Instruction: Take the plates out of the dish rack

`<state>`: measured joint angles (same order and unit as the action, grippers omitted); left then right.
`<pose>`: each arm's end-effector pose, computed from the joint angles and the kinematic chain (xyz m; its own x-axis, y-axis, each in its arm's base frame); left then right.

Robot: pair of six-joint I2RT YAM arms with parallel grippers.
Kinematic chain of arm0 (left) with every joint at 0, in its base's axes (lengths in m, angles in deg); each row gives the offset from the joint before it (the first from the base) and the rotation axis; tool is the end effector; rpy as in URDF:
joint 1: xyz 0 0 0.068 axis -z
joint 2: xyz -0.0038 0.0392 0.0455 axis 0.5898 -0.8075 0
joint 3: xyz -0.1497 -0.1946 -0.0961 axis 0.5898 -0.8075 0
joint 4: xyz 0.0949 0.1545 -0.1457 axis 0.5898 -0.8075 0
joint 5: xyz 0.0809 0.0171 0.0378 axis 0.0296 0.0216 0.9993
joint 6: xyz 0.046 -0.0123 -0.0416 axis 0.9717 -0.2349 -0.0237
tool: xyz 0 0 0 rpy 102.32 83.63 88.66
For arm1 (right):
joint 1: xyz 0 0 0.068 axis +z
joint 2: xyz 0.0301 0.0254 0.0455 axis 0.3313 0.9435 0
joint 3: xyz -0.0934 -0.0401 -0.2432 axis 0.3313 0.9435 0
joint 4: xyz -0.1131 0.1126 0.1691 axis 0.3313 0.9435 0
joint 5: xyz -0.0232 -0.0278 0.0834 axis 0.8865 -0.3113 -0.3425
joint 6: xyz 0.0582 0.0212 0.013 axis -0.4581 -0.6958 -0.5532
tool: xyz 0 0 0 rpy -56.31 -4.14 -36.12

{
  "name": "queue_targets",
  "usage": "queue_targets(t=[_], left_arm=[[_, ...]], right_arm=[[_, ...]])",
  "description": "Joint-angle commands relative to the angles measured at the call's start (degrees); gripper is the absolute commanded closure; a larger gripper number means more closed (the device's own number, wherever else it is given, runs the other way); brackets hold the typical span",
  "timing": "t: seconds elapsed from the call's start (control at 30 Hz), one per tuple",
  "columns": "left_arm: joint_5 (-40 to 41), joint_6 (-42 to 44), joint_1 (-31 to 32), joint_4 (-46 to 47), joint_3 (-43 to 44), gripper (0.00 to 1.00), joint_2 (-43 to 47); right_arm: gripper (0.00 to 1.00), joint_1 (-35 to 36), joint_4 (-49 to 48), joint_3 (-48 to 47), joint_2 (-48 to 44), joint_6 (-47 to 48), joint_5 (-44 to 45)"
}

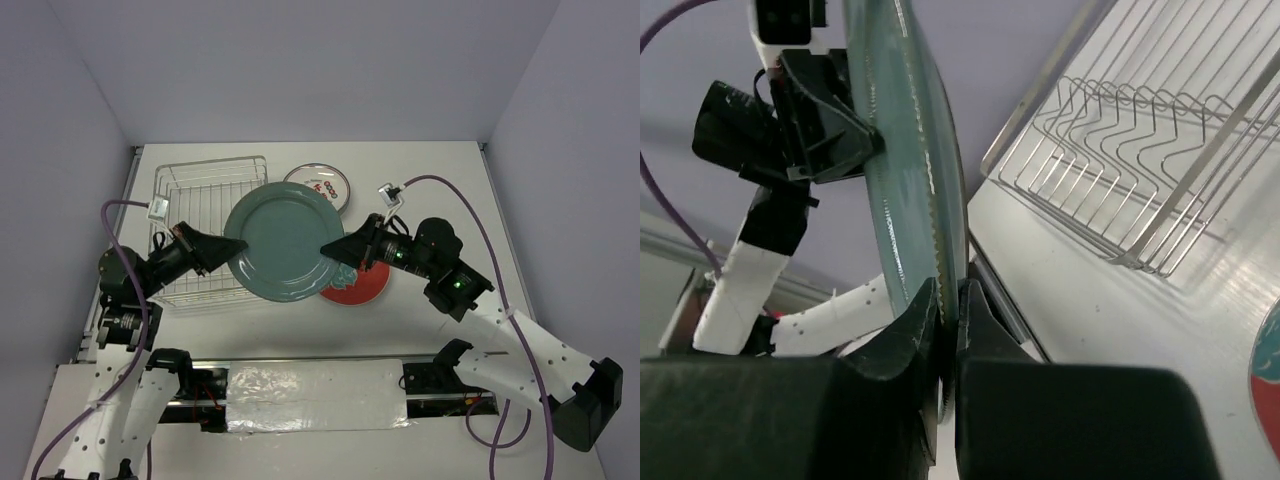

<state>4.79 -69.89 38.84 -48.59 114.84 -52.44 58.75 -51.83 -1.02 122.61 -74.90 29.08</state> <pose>0.1114 -0.0397 0.3450 -0.5447 -0.6006 -0.5854 0.5183 0.3077 -0.7979 0.1362 0.1383 0.3421 -0.6421 0.3122 -0.7002 -0.6316 0.3021 0.7140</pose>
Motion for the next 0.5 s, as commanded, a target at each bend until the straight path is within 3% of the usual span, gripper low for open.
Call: queue_targets(t=[0.0, 0.1, 0.13, 0.23, 0.37, 0.47], left_arm=[[0.54, -0.54, 0.03, 4.26, 3.36, 0.7, -0.06], [3.34, 9.19, 0.03, -7.06, 8.26, 0.01, -1.72], [7.18, 11.85, 0.03, -15.89, 9.85, 0.0, -2.17], [14.66, 20.12, 0.03, -26.66, 14.61, 0.0, -3.31], [16.63, 24.62, 0.03, -29.59, 14.97, 0.01, -2.61], [16.28, 26.73, 0.03, -30.21, 13.48, 0.01, -2.08]], right_arm=[[1.0, 0.42, 0.88, -1.87, -1.72, 3.11, 5.84], [1.0, -0.28, 5.7, -1.25, -3.91, 1.27, 13.38], [1.0, -1.07, 6.6, -0.99, -4.62, 0.39, 15.33], [1.0, -7.91, 9.68, 2.78, -9.09, -6.27, 16.76], [1.0, -21.36, 8.9, 8.24, -13.67, -9.72, 6.85], [1.0, -29.27, 7.05, 10.35, -11.06, -9.55, -4.74]])
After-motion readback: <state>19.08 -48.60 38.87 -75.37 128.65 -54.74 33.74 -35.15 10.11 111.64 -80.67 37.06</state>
